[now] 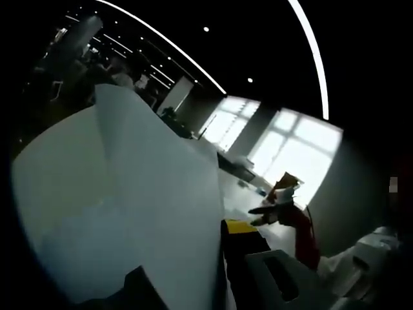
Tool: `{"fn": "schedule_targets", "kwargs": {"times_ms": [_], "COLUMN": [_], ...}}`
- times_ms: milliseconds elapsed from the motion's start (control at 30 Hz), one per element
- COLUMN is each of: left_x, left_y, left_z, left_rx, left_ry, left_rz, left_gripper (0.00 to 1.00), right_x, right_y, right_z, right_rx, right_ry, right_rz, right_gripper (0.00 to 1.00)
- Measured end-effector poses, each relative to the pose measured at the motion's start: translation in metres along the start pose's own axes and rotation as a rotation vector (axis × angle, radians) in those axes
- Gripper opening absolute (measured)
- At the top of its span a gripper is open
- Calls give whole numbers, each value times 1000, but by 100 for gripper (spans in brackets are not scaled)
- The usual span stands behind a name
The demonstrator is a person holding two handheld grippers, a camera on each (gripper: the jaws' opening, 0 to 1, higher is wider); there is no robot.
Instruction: Organize the stack of printing papers by aligning and flattening the scattered papers on the table
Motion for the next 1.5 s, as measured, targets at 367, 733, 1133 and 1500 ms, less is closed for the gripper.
{"fn": "schedule_targets", "kwargs": {"times_ms": [367,733,1133,1500], "left_x": [0,1,2,3], "left_y": [0,0,-1,-1], "left_z": [-1,-1,-4,-3], "left_rx": [0,0,0,1], "left_ry": [-2,-2,-3,0], "left_rz": [-2,2,2,2], "left_gripper": [6,6,6,6], "right_x": [0,1,5,8], "right_y": [-1,-2,-4,-7], "right_z": [0,-2,2,1], "right_rx": [-2,-3,-4,-9], "right_ry": [0,-6,-9,-13], "right_rz": [3,8,18,27], "right_gripper": [80,80,80,81]}}
Point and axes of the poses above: the point that each gripper's makers call its tool centre point, and the gripper's own axes: y roughly backward along the fingers, z roughly to its left, x roughly out of its underside, the point moved 2 cm from there along y, roughly backward along the fingers, and after that the axes turned 4 degrees about x, right-handed, at the moved point
